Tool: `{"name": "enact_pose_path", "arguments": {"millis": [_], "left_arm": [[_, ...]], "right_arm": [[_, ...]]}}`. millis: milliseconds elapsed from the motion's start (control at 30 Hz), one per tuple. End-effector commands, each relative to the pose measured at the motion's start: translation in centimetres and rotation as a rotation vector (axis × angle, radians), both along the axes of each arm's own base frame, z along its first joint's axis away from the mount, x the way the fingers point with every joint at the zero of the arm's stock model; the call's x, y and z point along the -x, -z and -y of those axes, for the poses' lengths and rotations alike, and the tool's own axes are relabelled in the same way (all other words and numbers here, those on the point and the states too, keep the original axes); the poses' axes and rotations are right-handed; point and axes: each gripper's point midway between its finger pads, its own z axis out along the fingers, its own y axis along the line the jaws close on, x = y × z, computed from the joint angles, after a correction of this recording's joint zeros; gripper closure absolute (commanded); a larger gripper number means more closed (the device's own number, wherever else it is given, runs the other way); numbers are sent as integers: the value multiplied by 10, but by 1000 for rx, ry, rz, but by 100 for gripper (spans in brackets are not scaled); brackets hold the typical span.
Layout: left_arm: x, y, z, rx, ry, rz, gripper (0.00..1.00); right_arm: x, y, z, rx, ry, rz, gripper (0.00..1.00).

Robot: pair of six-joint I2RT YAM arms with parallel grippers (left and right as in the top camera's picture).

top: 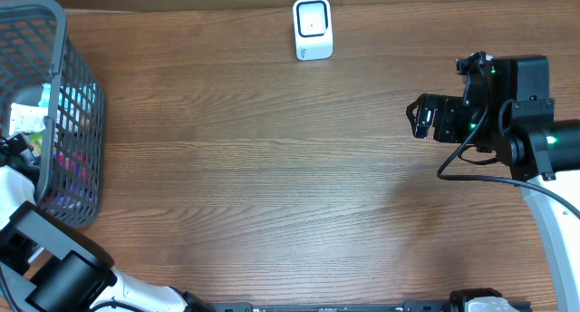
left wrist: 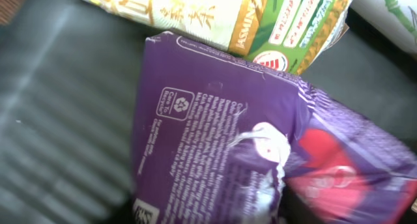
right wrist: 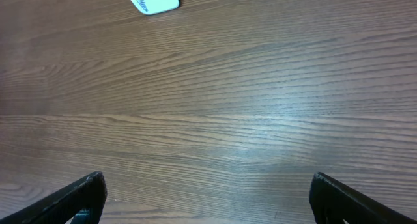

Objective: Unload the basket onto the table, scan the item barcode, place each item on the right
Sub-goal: 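Reach the left gripper into the grey basket and grasp the purple pack, then carry the purple pack with the left gripper and place it mid-table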

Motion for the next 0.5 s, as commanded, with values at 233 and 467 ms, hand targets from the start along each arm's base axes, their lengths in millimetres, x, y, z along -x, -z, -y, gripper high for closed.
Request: {"name": "enact_pose_path", "arguments": {"millis": [233, 467], "left_arm": [[-14, -59, 1, -19, 0, 7, 96], [-51, -227, 19, -167, -32, 249, 96]], "right_arm": [[1, -9, -3, -4, -12, 17, 0], [1, -9, -3, -4, -12, 17, 0]]}}
